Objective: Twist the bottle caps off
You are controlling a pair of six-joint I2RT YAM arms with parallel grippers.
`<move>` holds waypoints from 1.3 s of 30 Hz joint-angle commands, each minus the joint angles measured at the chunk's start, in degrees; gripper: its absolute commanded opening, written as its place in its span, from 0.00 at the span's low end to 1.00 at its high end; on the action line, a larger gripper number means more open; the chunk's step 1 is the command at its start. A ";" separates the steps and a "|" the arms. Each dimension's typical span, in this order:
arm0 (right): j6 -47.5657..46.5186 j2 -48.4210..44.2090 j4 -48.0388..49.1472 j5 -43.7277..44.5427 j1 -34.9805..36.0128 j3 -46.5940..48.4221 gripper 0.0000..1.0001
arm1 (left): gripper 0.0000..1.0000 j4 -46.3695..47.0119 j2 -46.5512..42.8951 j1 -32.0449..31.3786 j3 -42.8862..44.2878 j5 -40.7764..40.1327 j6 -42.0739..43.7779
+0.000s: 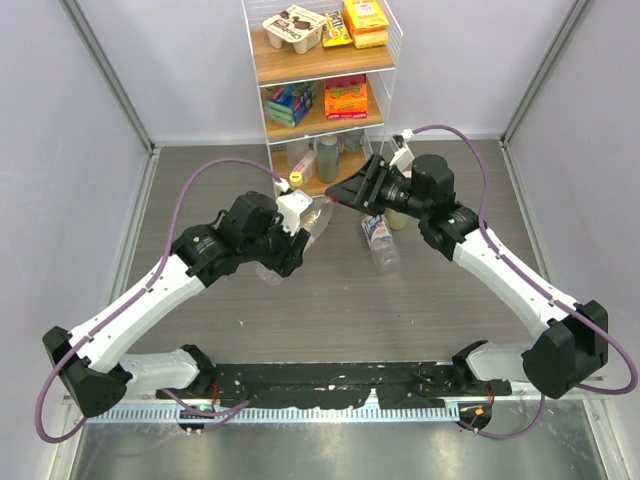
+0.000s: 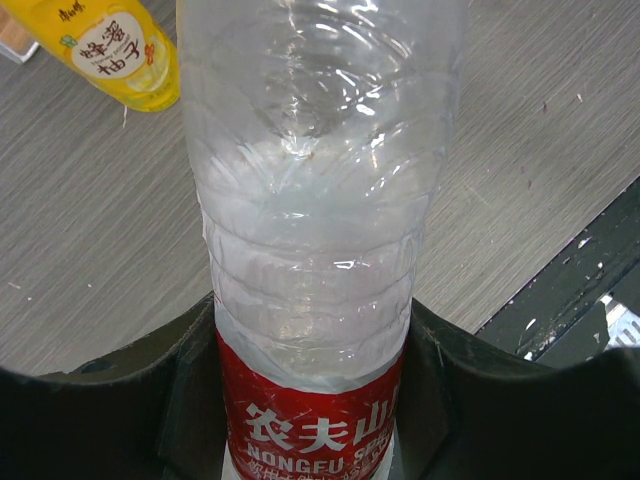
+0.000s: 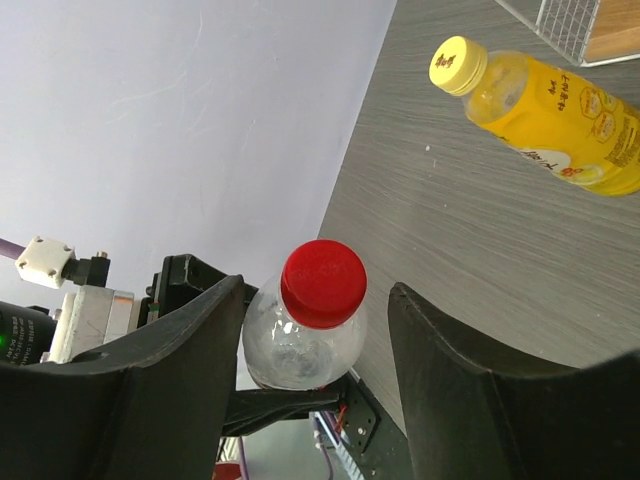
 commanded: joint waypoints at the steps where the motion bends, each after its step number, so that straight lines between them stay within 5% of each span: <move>1: 2.24 -0.41 5.52 0.82 0.05 -1.09 0.63 | 0.22 1.54 -0.54 -0.27 -0.73 -0.51 -0.50; 8: 2.59 0.38 5.96 2.31 0.49 -1.10 0.63 | 0.22 1.55 -0.36 -0.27 -1.08 -0.51 -0.59; 22: 3.65 2.49 7.28 3.10 1.99 -0.83 0.45 | 0.21 1.46 -0.01 -0.18 -1.08 -0.51 -0.32; 29: 4.17 1.09 7.80 4.77 1.99 -1.71 0.50 | 0.21 1.19 0.08 -0.18 -1.08 -2.18 -0.15; 33: 4.35 1.26 7.89 5.21 1.99 -1.71 0.69 | 0.21 1.37 0.17 -0.18 -1.44 -2.53 -0.15; 39: 4.88 1.44 7.80 5.30 1.99 -1.97 0.60 | 0.21 1.37 0.43 -0.27 -1.35 -2.53 -0.06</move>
